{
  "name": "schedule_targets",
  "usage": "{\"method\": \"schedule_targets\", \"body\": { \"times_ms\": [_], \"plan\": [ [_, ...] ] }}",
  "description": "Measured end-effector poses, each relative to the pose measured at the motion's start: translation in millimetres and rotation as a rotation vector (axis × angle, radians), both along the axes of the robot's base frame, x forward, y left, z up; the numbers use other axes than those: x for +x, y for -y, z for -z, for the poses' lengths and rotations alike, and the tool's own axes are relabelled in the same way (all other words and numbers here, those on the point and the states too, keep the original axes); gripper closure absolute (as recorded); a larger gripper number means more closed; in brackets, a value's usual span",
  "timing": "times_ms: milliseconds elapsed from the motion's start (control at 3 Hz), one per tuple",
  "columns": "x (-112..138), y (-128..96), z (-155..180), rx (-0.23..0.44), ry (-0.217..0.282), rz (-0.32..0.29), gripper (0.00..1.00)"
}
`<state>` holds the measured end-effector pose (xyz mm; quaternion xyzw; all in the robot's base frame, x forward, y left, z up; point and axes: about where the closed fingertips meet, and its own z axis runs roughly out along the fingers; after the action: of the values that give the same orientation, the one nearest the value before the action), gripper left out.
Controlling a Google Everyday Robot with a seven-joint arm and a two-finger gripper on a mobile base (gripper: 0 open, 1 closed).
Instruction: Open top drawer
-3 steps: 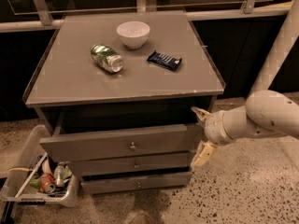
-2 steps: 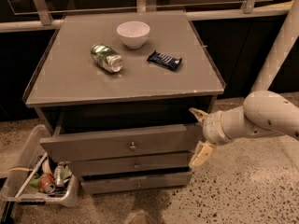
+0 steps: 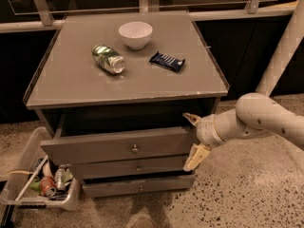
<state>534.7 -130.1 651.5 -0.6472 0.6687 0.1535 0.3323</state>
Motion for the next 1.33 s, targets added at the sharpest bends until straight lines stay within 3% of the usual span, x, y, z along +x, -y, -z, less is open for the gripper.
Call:
{"method": "schedule_targets", "body": {
  "times_ms": [333, 667, 1000, 1333],
  "plan": [
    [5, -15, 8, 0.017, -0.01, -0.036, 0.0],
    [6, -16, 8, 0.018, -0.01, -0.037, 0.17],
    [6, -16, 8, 0.018, -0.01, -0.037, 0.41],
    [-10, -11, 1, 0.038, -0.02, -0.051, 0.64]
  ]
}}
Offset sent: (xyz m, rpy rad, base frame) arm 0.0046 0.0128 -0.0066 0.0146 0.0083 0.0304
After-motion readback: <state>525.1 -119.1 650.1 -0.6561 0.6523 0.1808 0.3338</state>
